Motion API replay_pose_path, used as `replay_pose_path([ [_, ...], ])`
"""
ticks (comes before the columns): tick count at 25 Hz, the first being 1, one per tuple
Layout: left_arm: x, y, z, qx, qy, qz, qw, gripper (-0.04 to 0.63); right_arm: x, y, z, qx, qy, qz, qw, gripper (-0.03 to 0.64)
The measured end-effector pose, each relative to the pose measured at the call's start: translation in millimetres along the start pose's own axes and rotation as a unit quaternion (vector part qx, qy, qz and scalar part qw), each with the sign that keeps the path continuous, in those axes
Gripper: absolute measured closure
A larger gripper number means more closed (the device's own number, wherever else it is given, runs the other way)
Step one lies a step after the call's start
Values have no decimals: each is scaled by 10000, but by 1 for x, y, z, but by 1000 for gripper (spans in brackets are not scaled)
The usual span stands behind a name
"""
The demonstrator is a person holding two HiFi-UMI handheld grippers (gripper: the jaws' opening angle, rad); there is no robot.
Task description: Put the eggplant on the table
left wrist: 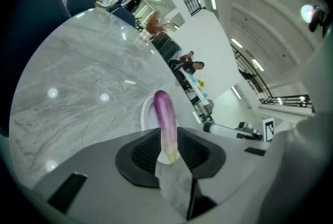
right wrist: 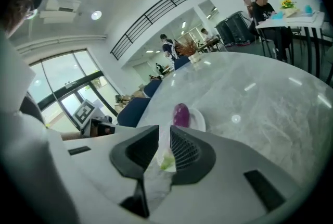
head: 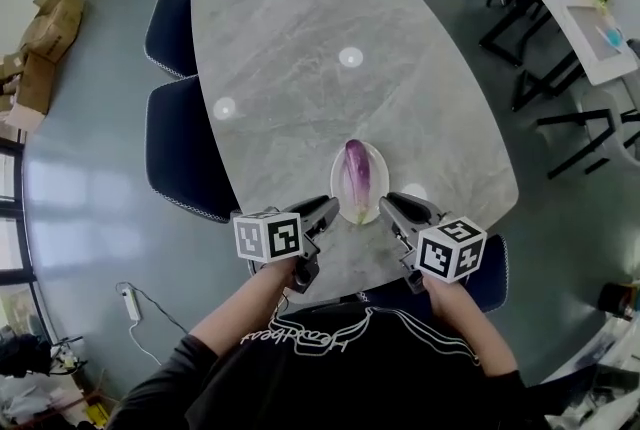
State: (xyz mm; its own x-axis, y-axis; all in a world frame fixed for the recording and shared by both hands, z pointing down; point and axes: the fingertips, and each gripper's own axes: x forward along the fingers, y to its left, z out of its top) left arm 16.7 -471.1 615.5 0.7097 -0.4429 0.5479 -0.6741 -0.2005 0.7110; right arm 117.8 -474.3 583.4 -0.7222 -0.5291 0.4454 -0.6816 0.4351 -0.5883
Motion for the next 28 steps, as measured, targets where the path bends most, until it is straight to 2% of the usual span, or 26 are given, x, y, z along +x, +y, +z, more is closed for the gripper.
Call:
replay_pose_path([
  [2, -15, -26, -3, 325, 5, -386, 9987, 492, -13, 32, 6, -176, -231, 462, 9985, 558],
  [3, -23, -39, -5, 506, -2, -589, 9970, 492, -21, 49, 9, -273, -360, 650, 9969, 589],
  [6, -56, -77, -12, 926, -119, -1203, 9883, 496, -47, 90, 9, -624, -601, 895, 9922, 611],
  [7, -69, -88, -15, 1023, -195, -1381, 9849, 516, -55, 101, 7, -692, -646, 922, 9912, 611],
  [8, -83, -98, -18, 1135, -280, -1542, 9811, 560, -64, 112, 5, -728, -685, 942, 9905, 611],
  [9, -96, -108, -21, 1288, -353, -1692, 9765, 576, -72, 122, 3, -747, -727, 972, 9898, 611],
  [12, -138, -139, -36, 1902, -484, -2044, 9590, 588, -98, 157, -3, -861, -883, 1116, 9861, 611],
  [15, -173, -163, -56, 2381, -587, -2240, 9432, 588, -122, 190, -15, -1071, -1049, 1207, 9813, 611],
  [19, -208, -182, -98, 2915, -562, -2316, 9264, 588, -151, 230, -47, -1199, -1215, 1252, 9773, 611],
  [21, -226, -191, -119, 3064, -566, -2395, 9195, 588, -165, 249, -64, -1251, -1294, 1248, 9757, 611],
  [24, -256, -203, -152, 3104, -589, -2531, 9144, 588, -186, 277, -93, -1186, -1393, 1299, 9745, 611],
  [28, -293, -209, -187, 3022, -679, -2675, 9124, 588, -203, 312, -132, -1198, -1345, 1291, 9751, 611],
])
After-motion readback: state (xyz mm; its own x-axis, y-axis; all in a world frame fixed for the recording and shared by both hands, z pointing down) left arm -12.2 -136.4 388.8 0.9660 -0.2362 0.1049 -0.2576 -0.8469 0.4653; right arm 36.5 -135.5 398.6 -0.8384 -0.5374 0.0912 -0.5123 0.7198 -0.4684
